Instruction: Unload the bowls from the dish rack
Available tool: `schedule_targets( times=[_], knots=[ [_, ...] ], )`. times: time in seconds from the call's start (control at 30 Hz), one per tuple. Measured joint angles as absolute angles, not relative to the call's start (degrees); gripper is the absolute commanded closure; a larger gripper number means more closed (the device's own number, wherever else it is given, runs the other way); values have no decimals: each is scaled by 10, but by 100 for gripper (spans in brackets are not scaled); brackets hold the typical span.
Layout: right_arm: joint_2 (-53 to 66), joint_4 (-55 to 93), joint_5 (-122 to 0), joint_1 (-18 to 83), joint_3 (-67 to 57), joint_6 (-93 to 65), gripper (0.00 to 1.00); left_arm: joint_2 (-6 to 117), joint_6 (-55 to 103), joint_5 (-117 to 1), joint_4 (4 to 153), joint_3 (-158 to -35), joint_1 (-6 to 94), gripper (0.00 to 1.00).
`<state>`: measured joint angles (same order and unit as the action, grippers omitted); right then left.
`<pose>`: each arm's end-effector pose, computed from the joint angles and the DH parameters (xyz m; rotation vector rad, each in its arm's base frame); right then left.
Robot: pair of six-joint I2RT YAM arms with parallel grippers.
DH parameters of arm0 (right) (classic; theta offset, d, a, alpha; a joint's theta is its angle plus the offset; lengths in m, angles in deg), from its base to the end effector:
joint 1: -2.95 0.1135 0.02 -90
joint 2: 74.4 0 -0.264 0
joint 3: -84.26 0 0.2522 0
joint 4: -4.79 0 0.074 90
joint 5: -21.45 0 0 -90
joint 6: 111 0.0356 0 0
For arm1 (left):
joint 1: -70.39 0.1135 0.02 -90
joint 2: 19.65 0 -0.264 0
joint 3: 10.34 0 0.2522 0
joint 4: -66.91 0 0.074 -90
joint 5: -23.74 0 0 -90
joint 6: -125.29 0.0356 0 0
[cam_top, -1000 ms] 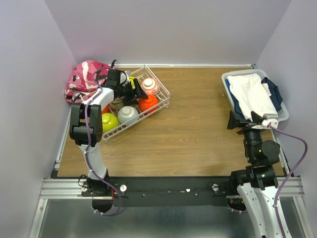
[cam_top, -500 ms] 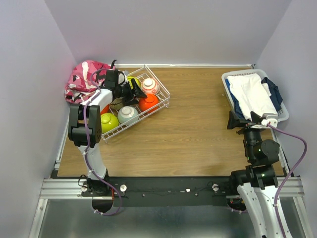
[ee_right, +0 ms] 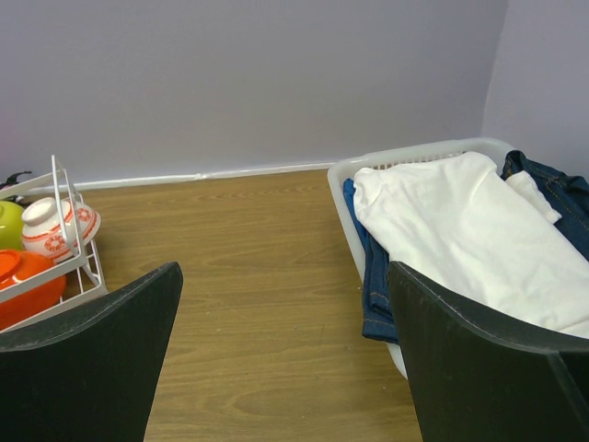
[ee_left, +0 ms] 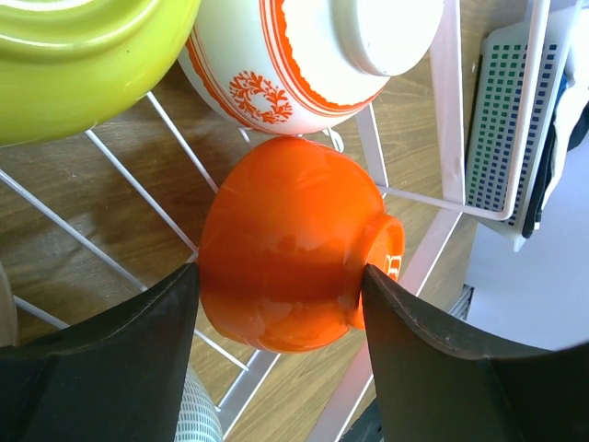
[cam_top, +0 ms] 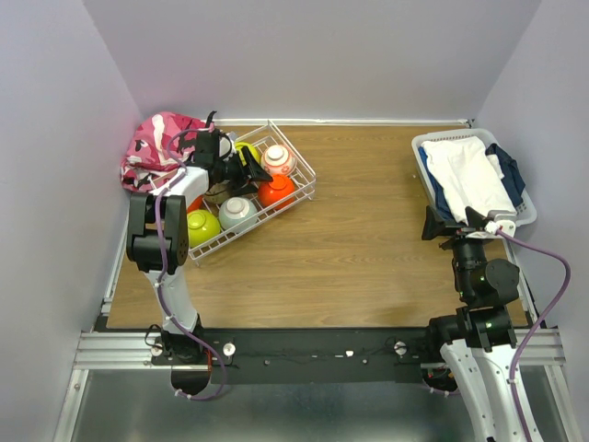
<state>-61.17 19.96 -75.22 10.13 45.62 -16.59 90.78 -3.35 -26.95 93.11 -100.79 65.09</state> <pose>0.0982 0.0082 0.3016 0.0633 1.3924 0.0874 0.4156 -0.0612 0.2015 -0.3627 2.4284 -1.1707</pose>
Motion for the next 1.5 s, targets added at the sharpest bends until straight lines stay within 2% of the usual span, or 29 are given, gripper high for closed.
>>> schedule_targets(
  times=[0.47, 0.5, 0.57, 0.9, 1.5],
  knots=[
    [-611, 200, -752, 101, 456, -166, 0, 859, 5, -305, 1013, -1013, 641, 51],
    [-610, 200, -751, 101, 456, -166, 0, 852, 9, -311, 1019, -1013, 641, 55],
    [-608, 200, -748, 101, 456, -166, 0, 835, 20, -323, 1032, -1014, 640, 56],
    [-583, 204, -705, 101, 452, -168, 0, 779, 75, -388, 1053, -1014, 622, 55],
    [-409, 295, -686, 101, 298, -111, 0, 656, 223, -597, 1067, -1004, 499, 54]
  ],
)
